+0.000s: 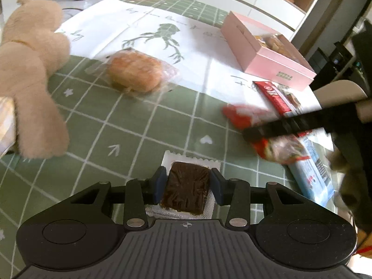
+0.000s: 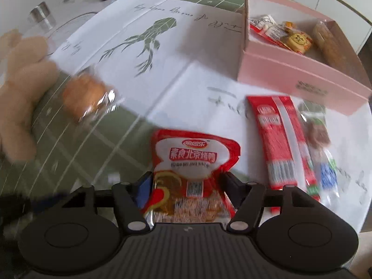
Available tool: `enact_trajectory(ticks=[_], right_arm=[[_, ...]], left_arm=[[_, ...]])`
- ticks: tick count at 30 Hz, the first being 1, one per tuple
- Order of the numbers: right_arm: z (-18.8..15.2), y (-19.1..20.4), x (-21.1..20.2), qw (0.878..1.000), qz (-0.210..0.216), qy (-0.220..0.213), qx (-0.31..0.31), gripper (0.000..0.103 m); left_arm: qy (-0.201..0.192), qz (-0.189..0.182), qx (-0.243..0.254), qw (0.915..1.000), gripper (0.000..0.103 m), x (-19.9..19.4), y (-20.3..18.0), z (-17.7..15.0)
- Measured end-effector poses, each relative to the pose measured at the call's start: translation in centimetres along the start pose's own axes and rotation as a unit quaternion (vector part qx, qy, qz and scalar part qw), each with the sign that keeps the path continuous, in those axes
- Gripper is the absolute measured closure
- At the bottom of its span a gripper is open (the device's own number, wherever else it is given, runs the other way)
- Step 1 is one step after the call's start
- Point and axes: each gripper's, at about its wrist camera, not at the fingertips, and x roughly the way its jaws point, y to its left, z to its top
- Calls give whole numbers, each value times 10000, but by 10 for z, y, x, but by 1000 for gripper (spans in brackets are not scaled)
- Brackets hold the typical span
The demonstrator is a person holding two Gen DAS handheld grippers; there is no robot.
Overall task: Organize snacks
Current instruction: 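Grasp the red roast-duck packet with the right gripper and lift it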
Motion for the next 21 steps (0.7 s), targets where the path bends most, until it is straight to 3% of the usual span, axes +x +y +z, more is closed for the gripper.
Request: enact_trajectory(ticks=[4, 8, 12, 17, 21], right_arm=[[-25, -10, -9, 9999, -33, -13, -110, 37], [-41, -22, -13, 9999, -121, -14, -16, 29], [-40, -33, -6, 9994, -126, -7, 335, 25], [-34, -24, 4, 9990, -371, -24, 252, 9], [-27, -11, 9, 9989, -449, -82, 61, 10]], left_arm=[[55, -80, 219, 9997, 57, 10, -13, 6], [110, -128, 445, 9989, 60, 18, -27, 11], [126, -118, 551, 9983, 60, 21, -34, 11], [108, -94, 594, 9981, 60, 21, -35, 10], [97, -66, 622, 9980, 60, 21, -35, 10]])
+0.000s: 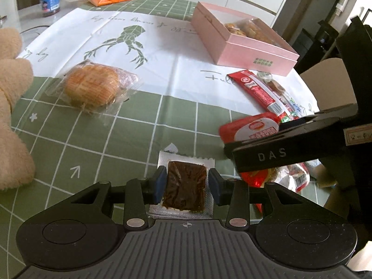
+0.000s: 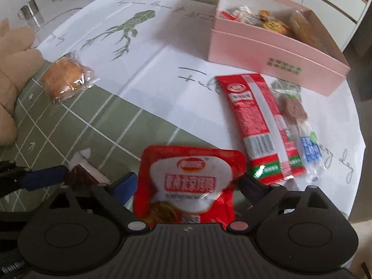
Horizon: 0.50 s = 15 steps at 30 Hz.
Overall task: Organize snacks
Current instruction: 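Grasp the red roast-duck packet with the right gripper and lift it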
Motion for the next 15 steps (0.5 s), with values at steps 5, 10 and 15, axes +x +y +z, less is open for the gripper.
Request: enact_trajectory(ticks=[5, 10, 15], right_arm=[[5, 2, -10, 9999, 151, -4, -78, 30], [13, -12, -43, 9982, 384, -420, 208, 32], [11, -20, -80, 9913, 439, -1228, 199, 32]], left_arm=[[-82, -12, 0, 10000, 60, -1, 0, -3], [-132, -91, -85, 9998, 60, -3, 4, -5], [-169, -164, -136, 9996, 60, -3, 7, -5]])
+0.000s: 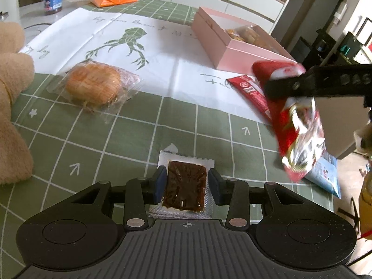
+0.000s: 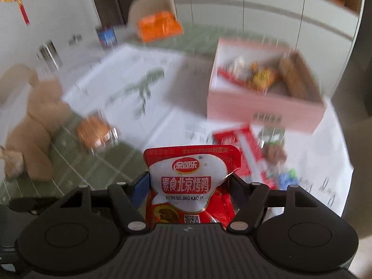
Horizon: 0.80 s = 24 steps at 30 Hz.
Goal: Organize snacks
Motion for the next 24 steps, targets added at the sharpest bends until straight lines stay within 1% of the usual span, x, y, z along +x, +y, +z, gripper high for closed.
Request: enact_trajectory(ticks=[2, 5, 7, 8, 9, 10, 11, 14, 16, 17, 19, 22, 24], right_arm=[[0, -3, -4, 9999, -53, -117, 18, 32], [-2, -12, -6, 9998, -85, -80, 150, 32], [-2, -16, -12, 9996, -176, -141, 176, 32], [-3, -19, -16, 9995, -217, -177, 173, 32], [-2, -22, -21, 9992, -283, -232, 160, 32], [-1, -25, -26, 9989, -337, -284, 150, 32], [-1, -28, -32, 9985, -399, -338, 140, 32], [-1, -39, -44, 9973, -555, -467, 135, 32], [0, -48, -52, 9965, -597, -566, 169, 31], [0, -52, -55, 9962, -606, -597, 206, 31], [-3, -61, -56, 9960, -596, -590, 315, 31], [-13, -71, -51, 9967, -509, -425, 469, 31], [-23, -72, -44, 9971, -487, -287, 513, 31]], left_arm=[[-10, 20, 83, 10000, 60, -1, -1, -1], [15, 118, 325, 9994, 60, -1, -7, -3], [31, 228, 459, 9987, 67, -2, -10, -5], [29, 216, 466, 9987, 68, -3, -9, -6], [20, 180, 445, 9988, 72, -4, -8, -7], [0, 174, 447, 9988, 86, -5, -7, -7], [-1, 182, 462, 9988, 90, -6, -6, -8], [-144, 84, 455, 9988, 90, -14, -6, -3], [-221, 111, 619, 9978, 89, -19, -12, 3], [-179, 143, 694, 9973, 89, -21, -14, 6], [-8, 117, 638, 9979, 88, -19, -13, 10], [281, -22, 413, 9988, 83, -15, -10, 11], [370, 30, 524, 9979, 83, -12, -15, 9]])
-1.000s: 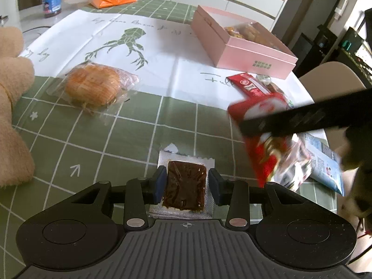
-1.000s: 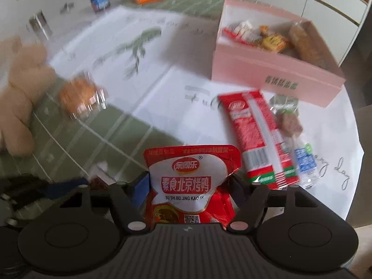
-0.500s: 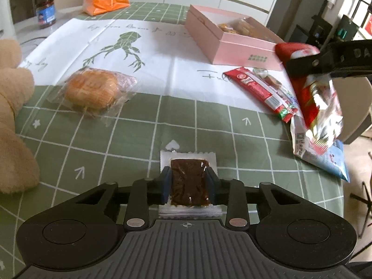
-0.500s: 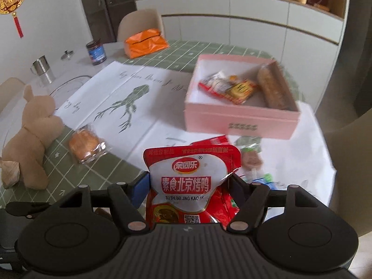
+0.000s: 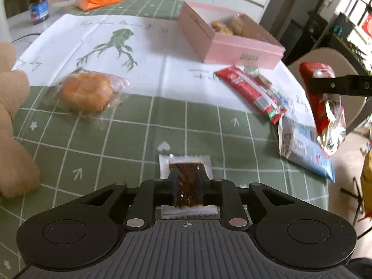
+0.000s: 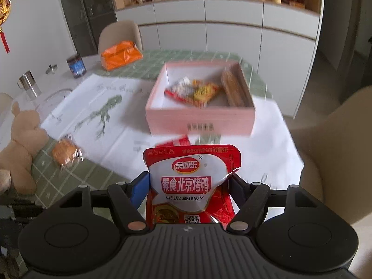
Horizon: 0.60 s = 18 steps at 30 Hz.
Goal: Organize snacks
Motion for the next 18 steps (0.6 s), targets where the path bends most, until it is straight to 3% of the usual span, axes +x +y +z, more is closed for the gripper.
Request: enact_trajectory(ticks=[5, 8, 13, 15, 18], right_arm=[[-14, 3, 10, 9998, 38, 201, -81, 31], [-14, 1, 8, 9999, -21, 159, -52, 31], [-8, -7, 2, 9999, -92, 23, 59, 40], [-4, -9, -1, 9999, -98, -59, 75, 40], [2, -11, -3, 9999, -76, -93, 74, 40]], left_arm=[[176, 368, 683, 9968, 79, 12, -27, -5], [173, 465, 934, 9944, 71, 15, -38, -6], [210, 280, 1218, 9919, 42, 20, -49, -8], [192, 223, 1210, 9922, 43, 19, -47, -9], [127, 321, 1005, 9943, 51, 15, -37, -8]])
